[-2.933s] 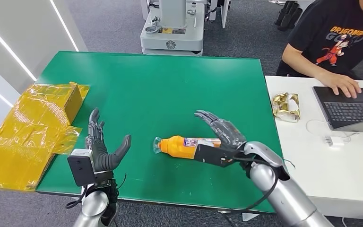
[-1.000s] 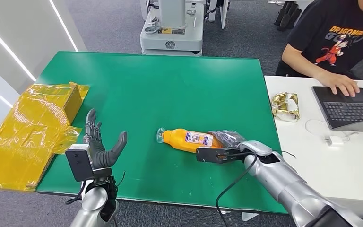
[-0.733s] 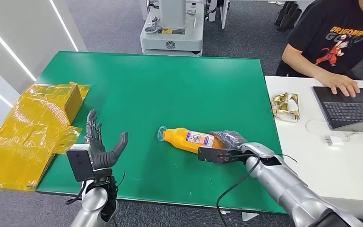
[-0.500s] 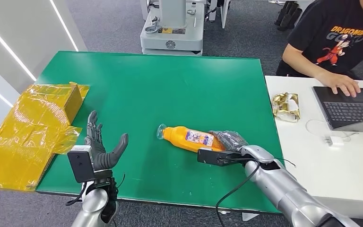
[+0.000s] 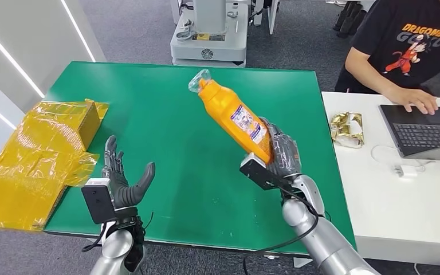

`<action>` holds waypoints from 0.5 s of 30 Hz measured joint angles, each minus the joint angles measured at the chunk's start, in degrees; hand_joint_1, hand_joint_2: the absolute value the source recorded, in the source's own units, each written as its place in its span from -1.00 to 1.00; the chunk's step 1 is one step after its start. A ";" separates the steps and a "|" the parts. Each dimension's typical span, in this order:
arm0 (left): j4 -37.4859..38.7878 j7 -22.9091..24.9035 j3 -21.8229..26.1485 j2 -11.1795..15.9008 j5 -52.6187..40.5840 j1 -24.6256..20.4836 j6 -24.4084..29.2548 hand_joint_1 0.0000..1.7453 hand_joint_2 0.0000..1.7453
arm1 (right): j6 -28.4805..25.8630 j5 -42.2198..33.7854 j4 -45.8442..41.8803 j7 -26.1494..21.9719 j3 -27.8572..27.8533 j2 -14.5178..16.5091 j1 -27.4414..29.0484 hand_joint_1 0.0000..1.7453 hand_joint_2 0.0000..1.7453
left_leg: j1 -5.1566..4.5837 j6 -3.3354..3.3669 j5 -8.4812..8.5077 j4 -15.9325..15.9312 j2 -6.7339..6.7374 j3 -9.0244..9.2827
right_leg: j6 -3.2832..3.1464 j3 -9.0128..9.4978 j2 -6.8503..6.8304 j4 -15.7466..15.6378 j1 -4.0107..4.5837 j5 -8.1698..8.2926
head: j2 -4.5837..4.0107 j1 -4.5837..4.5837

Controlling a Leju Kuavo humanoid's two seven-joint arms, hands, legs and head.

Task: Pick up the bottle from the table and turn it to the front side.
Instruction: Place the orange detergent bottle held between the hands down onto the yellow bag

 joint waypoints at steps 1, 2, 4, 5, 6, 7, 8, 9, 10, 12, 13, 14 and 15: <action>0.06 -0.31 -0.19 -0.01 0.33 -0.22 -0.04 -1.00 1.00 | -1.16 -0.83 -0.61 -1.92 -0.56 0.31 0.58 1.00 1.00 | 0.00 0.00 0.00 0.00 0.00 0.00 | 0.00 0.00 0.00 0.00 0.00 0.00 | 0.00 0.00; 0.14 -0.55 -0.46 -0.02 0.69 -0.52 -0.25 -1.00 1.00 | -2.01 -1.66 -1.24 -3.60 -1.01 0.58 1.19 1.00 1.00 | 0.00 0.00 0.00 0.00 0.00 0.00 | 0.00 0.00 0.00 0.00 0.00 0.00 | 0.00 0.00; 0.34 -0.78 -1.16 -0.04 1.34 -1.30 -1.19 -1.00 1.00 | -2.59 -2.88 -2.67 -5.49 -1.47 0.88 2.65 1.00 1.00 | 0.00 0.00 0.00 0.01 -0.02 0.00 | 0.00 0.00 -0.01 -0.01 0.00 0.00 | 0.00 0.01; 0.40 -0.70 -1.54 -0.05 1.56 -1.71 -1.81 -1.00 1.00 | -2.54 -3.18 -3.42 -5.78 -1.52 0.92 3.52 1.00 1.00 | 0.00 0.00 0.00 0.01 -0.03 -0.01 | 0.00 0.00 -0.02 -0.01 0.00 0.00 | 0.00 0.01; 0.46 -0.41 -1.94 -0.04 1.57 -2.15 -2.45 -1.00 1.00 | -2.44 -3.35 -4.13 -5.74 -1.51 0.93 4.41 1.00 1.00 | 0.00 0.00 0.00 0.00 -0.03 -0.02 | 0.00 0.00 -0.02 -0.01 0.00 0.00 | 0.00 0.00; 0.54 0.04 -2.38 -0.01 1.42 -2.61 -3.03 -1.00 1.00 | -2.33 -3.42 -4.72 -5.52 -1.48 0.93 5.21 1.00 1.00 | 0.00 0.00 0.00 0.00 -0.03 -0.03 | 0.00 -0.01 -0.02 -0.01 0.00 0.00 | 0.00 0.00; 0.65 0.57 -2.84 0.02 1.16 -3.08 -3.49 -1.00 1.00 | -2.24 -3.42 -5.20 -5.24 -1.46 0.94 5.87 1.00 1.00 | 0.00 0.00 0.00 0.00 -0.03 -0.03 | 0.00 -0.01 -0.01 -0.01 0.00 0.00 | 0.00 -0.01; 0.79 1.06 -3.28 0.05 0.88 -3.53 -3.89 -1.00 1.00 | -2.09 -3.42 -5.58 -4.94 -1.45 0.96 6.35 1.00 1.00 | 0.00 0.00 0.00 0.00 -0.02 -0.04 | 0.00 -0.02 -0.01 -0.01 0.00 0.00 | 0.00 0.00; 0.97 1.47 -3.63 0.07 0.74 -3.98 -4.34 -1.00 1.00 | -1.81 -3.42 -5.87 -4.69 -1.43 0.98 6.65 1.00 1.00 | 0.00 0.00 0.00 0.00 -0.01 -0.04 | 0.00 -0.03 0.00 -0.01 0.00 0.00 | 0.00 0.00; 1.45 2.42 -4.19 0.09 1.14 -5.00 -5.96 -1.00 1.00 | -0.66 -3.49 -6.23 -4.23 -1.41 1.07 6.86 1.00 1.00 | 0.00 0.00 0.00 0.00 0.00 -0.04 | 0.00 -0.04 0.00 -0.01 0.00 0.00 | 0.00 0.00; 1.74 2.99 -4.45 0.09 1.66 -5.60 -7.16 -1.00 1.00 | 0.09 -3.52 -6.30 -3.99 -1.37 1.18 6.85 1.00 1.00 | 0.00 0.00 0.00 0.00 0.00 -0.04 | 0.00 -0.04 -0.01 -0.01 0.00 0.00 | 0.00 0.00; 2.03 3.52 -4.73 0.08 2.23 -6.23 -8.36 -1.00 1.00 | 0.78 -3.51 -6.35 -3.72 -1.27 1.34 6.81 1.00 1.00 | 0.00 0.01 0.01 0.00 -0.01 -0.04 | 0.00 -0.04 -0.01 0.00 0.00 0.01 | 0.00 0.00; 2.29 3.97 -5.01 0.05 2.75 -6.83 -9.43 -1.00 1.00 | 1.38 -3.43 -6.40 -3.46 -1.14 1.53 6.76 1.00 1.00 | 0.00 0.01 0.01 0.00 -0.01 -0.04 | 0.00 -0.03 -0.01 0.00 0.00 0.01 | 0.00 0.00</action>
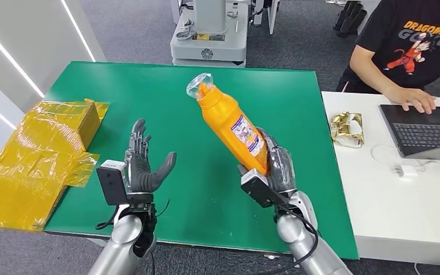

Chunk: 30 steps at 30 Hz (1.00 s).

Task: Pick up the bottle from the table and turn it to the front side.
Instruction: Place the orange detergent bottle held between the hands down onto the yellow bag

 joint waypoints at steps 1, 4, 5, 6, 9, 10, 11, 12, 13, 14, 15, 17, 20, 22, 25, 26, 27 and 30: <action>0.20 0.37 -0.23 -0.03 0.40 -0.51 -0.81 -1.00 1.00 | 0.48 0.15 -0.05 0.28 0.14 0.19 -0.04 1.00 1.00 | 0.00 0.00 0.00 0.00 0.00 0.00 | 0.00 0.00 0.01 0.00 0.00 0.00 | 0.00 0.00; 0.62 1.29 -0.63 -0.10 1.14 -1.83 -2.47 -1.00 1.00 | 1.98 0.93 -0.44 1.12 0.53 0.57 -0.07 1.00 1.00 | 0.00 0.00 0.00 0.00 0.01 0.00 | -0.01 -0.01 0.02 0.01 0.00 0.01 | 0.00 0.01; 0.73 1.56 -0.70 -0.15 1.25 -2.24 -2.94 -1.00 1.00 | 2.63 1.40 -0.65 1.39 0.72 0.64 -0.07 1.00 1.00 | 0.00 0.00 0.00 0.00 0.01 0.00 | -0.01 -0.01 0.01 0.01 0.00 0.01 | 0.00 0.01; 0.81 1.87 -0.79 -0.24 1.31 -2.65 -3.38 -1.00 1.00 | 3.35 2.02 -0.89 1.63 0.97 0.70 -0.07 1.00 1.00 | 0.00 0.00 0.00 0.00 0.01 0.00 | -0.01 -0.02 0.01 0.01 0.00 0.00 | 0.00 0.01; 0.99 3.16 -1.28 -0.69 0.91 -3.71 -4.88 -1.00 1.00 | 5.97 4.03 -1.79 2.34 1.72 0.87 -0.07 1.00 1.00 | 0.00 0.00 0.00 0.00 0.01 -0.01 | 0.00 -0.02 0.01 0.00 0.00 0.00 | 0.00 0.00; 1.05 3.59 -1.44 -0.91 0.67 -3.98 -5.33 -1.00 1.00 | 6.79 4.50 -2.10 2.55 1.87 0.90 -0.06 1.00 1.00 | 0.00 0.00 0.00 0.00 0.00 -0.02 | 0.00 -0.02 0.01 0.00 0.00 0.00 | 0.00 0.01; 1.13 3.90 -1.52 -1.13 0.40 -4.22 -5.64 -1.00 1.00 | 7.44 4.82 -2.38 2.68 1.97 0.91 -0.06 1.00 1.00 | 0.00 0.00 0.00 0.00 0.00 -0.03 | 0.00 -0.03 0.01 0.00 0.00 0.00 | 0.00 0.01; 1.22 4.07 -1.58 -1.34 -0.03 -4.45 -5.69 -1.00 1.00 | 8.04 5.02 -2.65 2.80 2.05 0.91 -0.06 1.00 1.00 | 0.00 0.00 0.00 0.00 0.00 -0.03 | 0.00 -0.03 0.01 -0.01 0.00 0.00 | 0.00 0.01; 1.35 4.23 -1.64 -1.53 -0.81 -4.68 -5.47 -1.00 1.00 | 8.77 5.13 -2.93 3.01 2.09 0.91 -0.04 1.00 1.00 | -0.01 0.00 0.00 0.00 0.01 -0.03 | 0.00 -0.04 0.01 -0.01 0.00 0.00 | 0.00 0.01; 1.50 4.38 -1.71 -1.72 -1.87 -4.93 -5.15 -1.00 1.00 | 9.72 5.22 -3.22 3.27 2.11 0.91 0.03 1.00 1.00 | -0.01 0.00 0.00 0.00 0.01 -0.03 | 0.00 -0.05 0.01 -0.01 0.00 0.00 | 0.00 0.01; 1.68 4.54 -1.81 -1.95 -3.09 -5.18 -4.83 -1.00 1.00 | 10.90 5.31 -3.54 3.56 2.11 0.91 0.17 1.00 1.00 | -0.01 0.00 0.00 0.01 0.01 -0.03 | 0.00 -0.05 0.01 -0.01 -0.01 0.00 | 0.00 0.01; 2.03 4.91 -1.99 -2.44 -4.87 -5.52 -4.61 -1.00 1.00 | 13.49 5.43 -4.18 4.00 2.15 0.91 0.59 1.00 1.00 | -0.01 0.00 0.00 0.01 0.01 -0.03 | 0.00 -0.05 0.01 -0.01 -0.01 0.00 | 0.00 0.01; 2.58 5.11 -2.09 -3.05 -5.49 -5.61 -4.76 -1.00 1.00 | 16.95 5.43 -4.85 4.43 2.19 0.86 1.22 1.00 1.00 | -0.01 0.00 0.00 0.01 0.02 -0.03 | 0.00 -0.07 0.03 -0.01 -0.01 0.00 | 0.00 -0.01; 2.88 5.11 -2.09 -3.25 -5.54 -5.60 -4.83 -1.00 1.00 | 18.55 5.45 -5.01 4.67 2.19 0.79 1.47 1.00 1.00 | -0.01 0.00 0.00 0.01 0.02 -0.04 | 0.00 -0.08 0.03 -0.01 -0.01 0.00 | 0.00 -0.01; 3.18 5.11 -2.09 -3.37 -5.55 -5.60 -4.92 -1.00 1.00 | 20.03 5.53 -5.02 4.85 2.19 0.64 1.64 1.00 1.00 | -0.01 0.00 0.00 0.01 0.02 -0.04 | 0.00 -0.09 0.04 -0.01 -0.01 0.00 | 0.00 0.00; 3.29 5.11 -2.09 -3.39 -5.55 -5.61 -4.97 -1.00 1.00 | 20.54 5.56 -5.01 4.90 2.19 0.57 1.66 1.00 1.00 | -0.01 0.00 0.00 0.00 0.02 -0.04 | 0.00 -0.09 0.04 -0.01 0.00 0.00 | 0.00 0.00; 3.40 5.11 -2.09 -3.40 -5.55 -5.61 -5.04 -1.00 1.00 | 21.07 5.61 -4.98 4.94 2.19 0.51 1.66 1.00 1.00 | -0.01 0.00 0.00 0.00 0.02 -0.04 | 0.00 -0.10 0.04 -0.01 0.00 0.00 | 0.00 0.00; 3.87 5.11 -2.09 -3.41 -5.54 -5.65 -5.26 -1.00 1.00 | 22.63 5.91 -4.73 5.26 2.22 0.34 1.59 1.00 1.00 | -0.01 0.00 0.00 0.00 0.03 -0.05 | 0.00 -0.10 0.04 -0.01 0.00 0.00 | 0.00 0.01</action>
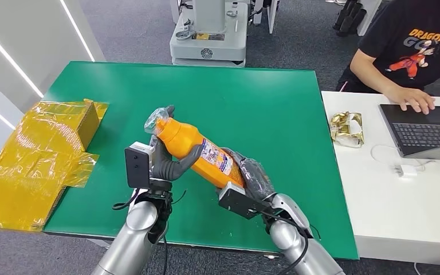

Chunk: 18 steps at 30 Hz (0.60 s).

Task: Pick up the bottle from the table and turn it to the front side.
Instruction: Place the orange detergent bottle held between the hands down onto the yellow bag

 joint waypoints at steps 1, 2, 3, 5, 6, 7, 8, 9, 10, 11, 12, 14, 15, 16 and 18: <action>0.22 0.00 0.00 0.00 0.00 -0.03 -0.06 -1.00 1.00 | 0.38 0.14 0.17 0.11 0.07 -0.04 -0.06 1.00 1.00 | 0.00 0.00 0.00 0.00 0.00 0.00 | 0.00 0.00 0.00 0.00 0.00 0.00 | 0.00 0.00; 0.46 0.00 0.00 -0.01 0.02 -0.05 -0.10 -1.00 1.00 | 0.66 0.31 0.38 0.17 0.14 -0.08 -0.17 1.00 1.00 | 0.00 0.00 0.00 0.00 0.00 0.00 | 0.00 0.00 0.00 0.00 0.00 0.00 | 0.00 -0.01; 0.69 0.00 0.00 -0.03 0.04 -0.07 -0.15 -1.00 1.00 | 0.83 0.48 0.63 0.19 0.23 -0.11 -0.31 1.00 1.00 | 0.00 0.00 0.00 0.00 0.00 0.00 | 0.00 0.00 0.00 0.00 0.00 0.00 | 0.00 -0.01; 1.11 -0.01 0.00 -0.15 0.10 -0.08 -0.21 -0.97 1.00 | 1.01 0.87 1.17 0.15 0.37 -0.20 -0.67 1.00 1.00 | 0.00 0.00 0.00 0.00 0.00 -0.01 | 0.00 0.00 0.00 0.00 0.00 0.00 | 0.00 -0.01; 1.30 -0.01 0.00 -0.22 0.14 -0.10 -0.25 -0.55 1.00 | 1.03 1.06 1.45 0.12 0.45 -0.25 -0.86 1.00 1.00 | 0.00 0.00 0.00 0.00 0.00 -0.01 | 0.00 0.00 0.00 0.00 0.00 0.00 | 0.00 0.00; 1.49 -0.03 0.00 -0.27 0.16 -0.13 -0.28 -0.05 1.00 | 1.03 1.23 1.72 0.09 0.53 -0.28 -1.04 1.00 1.00 | 0.00 0.00 0.00 0.00 0.00 -0.02 | 0.00 0.00 0.00 0.00 0.00 0.00 | 0.00 0.01; 1.67 -0.07 0.00 -0.30 0.22 -0.16 -0.36 0.45 1.00 | 1.01 1.39 2.00 0.06 0.61 -0.31 -1.20 1.00 1.00 | 0.00 0.00 0.00 0.00 0.00 -0.02 | 0.00 0.00 0.00 0.00 0.00 0.00 | 0.00 0.00; 1.83 -0.13 0.00 -0.31 0.30 -0.18 -0.50 0.93 1.00 | 0.99 1.51 2.26 0.01 0.67 -0.32 -1.35 1.00 1.00 | 0.00 0.00 0.00 0.00 0.00 -0.02 | 0.00 0.00 0.00 0.00 0.00 0.00 | 0.00 0.00; 1.98 -0.25 0.00 -0.31 0.44 -0.19 -0.72 1.00 1.00 | 0.97 1.60 2.55 -0.08 0.72 -0.32 -1.50 1.00 1.00 | 0.00 0.00 0.00 0.00 0.00 -0.02 | 0.00 0.00 0.00 0.00 0.00 0.00 | 0.00 0.00; 2.13 -0.39 0.00 -0.31 0.64 -0.19 -1.01 1.00 1.00 | 0.95 1.68 2.86 -0.20 0.74 -0.33 -1.69 1.00 1.00 | 0.00 0.00 0.00 0.00 0.00 -0.02 | 0.00 0.00 0.00 0.00 0.00 0.00 | 0.00 0.00; 2.26 -0.54 0.00 -0.32 0.87 -0.20 -1.34 1.00 1.00 | 0.89 1.77 3.20 -0.33 0.78 -0.33 -1.91 1.00 1.00 | 0.00 0.00 0.00 0.00 0.00 -0.02 | 0.00 0.00 0.00 0.00 0.00 0.00 | 0.00 -0.01; 2.50 -0.84 0.01 -0.34 1.35 -0.22 -1.99 1.00 1.00 | 0.54 2.04 3.91 -0.55 0.87 -0.33 -2.38 1.00 1.00 | 0.00 0.00 0.00 0.00 0.00 -0.02 | 0.00 0.00 0.00 0.00 0.00 0.00 | 0.00 -0.01; 2.59 -1.00 0.02 -0.35 1.54 -0.24 -2.31 1.00 1.00 | 0.31 2.21 4.24 -0.64 0.93 -0.33 -2.58 1.00 1.00 | 0.00 0.00 0.00 0.00 0.00 -0.02 | 0.00 -0.01 0.00 0.00 0.00 0.00 | 0.00 -0.01; 2.65 -1.20 0.02 -0.35 1.67 -0.24 -2.64 1.00 1.00 | 0.11 2.37 4.52 -0.73 0.98 -0.33 -2.73 1.00 1.00 | 0.00 0.00 0.00 0.00 0.00 -0.02 | 0.00 -0.01 0.00 0.00 0.00 0.00 | 0.00 0.00; 2.75 -1.61 0.03 -0.35 1.84 -0.27 -3.34 1.00 1.00 | -0.12 2.56 5.01 -0.91 1.08 -0.32 -2.97 1.00 1.00 | 0.00 0.00 0.00 0.00 0.00 -0.02 | 0.00 -0.01 -0.01 0.00 0.00 0.00 | 0.00 0.00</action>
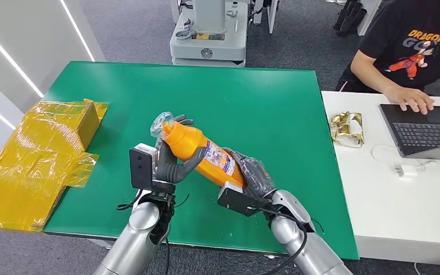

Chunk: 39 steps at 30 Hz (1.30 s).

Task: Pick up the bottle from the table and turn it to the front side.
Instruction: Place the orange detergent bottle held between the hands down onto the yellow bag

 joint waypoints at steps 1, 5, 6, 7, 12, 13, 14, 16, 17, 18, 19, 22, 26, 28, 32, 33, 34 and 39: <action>0.05 -0.17 0.01 0.00 0.04 -0.02 -0.29 1.00 1.00 | -0.09 0.04 0.19 -0.06 0.04 0.01 -0.07 1.00 1.00 | 0.00 0.00 0.00 0.00 0.00 0.00 | 0.00 0.00 0.00 0.00 0.00 0.00 | 0.00 0.00; 0.38 -0.60 0.13 0.04 0.40 -0.11 -0.88 1.00 1.00 | -0.18 0.09 0.67 -0.31 0.21 0.01 -0.15 1.00 1.00 | 0.00 0.00 0.00 0.00 0.00 0.00 | 0.00 0.00 0.00 0.00 0.00 0.00 | 0.00 0.00; 0.52 -0.68 0.16 0.06 0.55 -0.14 -0.96 1.00 1.00 | -0.17 0.11 0.73 -0.35 0.23 0.01 -0.15 1.00 1.00 | 0.00 0.00 0.00 0.00 0.00 0.00 | 0.00 0.00 0.00 0.00 0.00 0.00 | 0.00 -0.01; 0.67 -0.73 0.21 0.07 0.69 -0.16 -1.01 1.00 1.00 | -0.18 0.14 0.80 -0.38 0.25 0.01 -0.16 1.00 1.00 | 0.00 0.00 0.00 0.00 0.00 -0.01 | 0.00 0.00 -0.01 0.00 0.00 0.00 | 0.00 0.00; 1.26 -0.92 0.50 0.09 1.09 -0.19 -1.20 1.00 1.00 | -0.58 0.50 1.13 -0.14 0.48 0.01 -0.28 1.00 1.00 | 0.00 0.00 0.00 0.00 0.00 -0.01 | 0.00 0.00 0.00 0.00 0.00 0.00 | 0.00 0.00; 1.33 -0.93 0.55 0.09 1.12 -0.19 -1.26 1.00 1.00 | -0.64 0.58 1.18 -0.07 0.54 0.01 -0.34 1.00 1.00 | 0.00 0.00 0.00 0.00 0.00 -0.01 | 0.00 0.00 0.00 0.00 0.00 0.00 | 0.00 -0.01; 1.38 -0.93 0.60 0.09 1.16 -0.19 -1.32 1.00 1.00 | -0.71 0.62 1.24 -0.02 0.58 0.01 -0.40 0.93 1.00 | 0.00 0.00 0.00 0.00 0.00 -0.01 | 0.00 0.00 0.00 0.00 0.00 0.00 | 0.00 -0.01; 1.47 -0.95 0.67 0.09 1.23 -0.19 -1.39 1.00 1.00 | -0.91 0.67 1.33 0.07 0.60 0.01 -0.47 0.63 1.00 | 0.00 0.00 0.00 0.00 0.00 -0.01 | 0.00 0.00 0.00 0.00 0.00 0.00 | 0.00 0.00; 1.51 -0.96 0.68 0.09 1.26 -0.20 -1.42 1.00 1.00 | -1.16 0.67 1.37 0.15 0.60 0.01 -0.48 0.23 1.00 | 0.00 0.00 0.00 0.00 0.00 -0.01 | 0.00 0.00 0.00 0.00 0.00 0.00 | 0.00 0.00; 1.54 -1.01 0.70 0.09 1.28 -0.20 -1.44 1.00 1.00 | -1.50 0.68 1.40 0.24 0.61 0.01 -0.48 -0.13 1.00 | 0.00 0.00 0.00 0.00 0.00 -0.01 | 0.00 0.00 0.00 0.00 0.00 0.00 | 0.00 0.00; 1.55 -1.10 0.70 0.09 1.31 -0.21 -1.47 1.00 1.00 | -1.94 0.68 1.42 0.32 0.62 0.02 -0.47 -0.49 1.00 | 0.00 0.00 0.00 0.00 0.00 -0.01 | 0.00 0.00 0.00 0.00 0.00 0.00 | 0.00 0.01; 1.55 -1.41 0.73 0.09 1.39 -0.30 -1.50 1.00 1.00 | -3.46 0.66 1.23 0.43 0.75 0.05 -0.19 -0.75 1.00 | 0.00 0.00 0.00 0.00 -0.01 -0.01 | 0.00 0.00 -0.01 0.00 0.00 0.00 | 0.00 0.01; 1.55 -1.46 0.74 0.09 1.40 -0.34 -1.55 1.00 1.00 | -4.79 0.43 0.79 0.53 0.99 0.06 0.22 -1.00 1.00 | 0.00 0.00 0.00 0.00 0.00 -0.01 | 0.00 0.00 -0.01 0.00 0.00 0.00 | 0.00 -0.01; 1.55 -1.56 0.74 0.09 1.49 -0.35 -1.43 1.00 1.00 | -5.96 -0.14 0.16 0.63 0.99 0.07 0.65 -1.00 1.00 | 0.00 0.00 0.00 0.00 -0.01 -0.02 | 0.00 0.00 -0.01 0.00 0.00 0.00 | 0.00 -0.01; 1.49 -1.97 0.78 0.16 1.87 -0.38 -0.39 1.00 1.00 | -9.21 -1.97 -3.09 0.64 0.52 0.12 2.82 -1.00 1.00 | 0.00 0.00 0.00 0.00 -0.02 -0.04 | 0.00 0.00 -0.02 0.00 0.00 0.00 | 0.00 0.00; 1.44 -1.98 0.86 0.23 2.04 -0.37 -0.14 1.00 1.00 | -9.97 -2.23 -4.21 0.63 0.34 0.14 3.47 -1.00 1.00 | 0.00 0.00 0.00 0.00 -0.02 -0.04 | 0.00 0.00 -0.02 0.00 0.00 0.00 | 0.00 0.00; 1.35 -2.02 0.97 0.33 2.21 -0.34 0.09 1.00 1.00 | -10.76 -2.38 -5.36 0.61 0.18 0.17 4.07 -1.00 1.00 | 0.00 0.00 0.00 -0.01 -0.02 -0.04 | 0.00 0.00 -0.02 0.00 0.00 0.00 | 0.00 0.00; 0.09 -2.99 2.33 1.13 1.46 -0.04 2.40 1.00 1.00 | -14.76 -3.15 -10.94 -0.82 -0.73 0.55 6.80 -1.00 1.00 | 0.01 0.00 0.00 -0.01 -0.02 -0.05 | 0.00 -0.01 -0.02 0.01 0.01 -0.01 | 0.00 0.00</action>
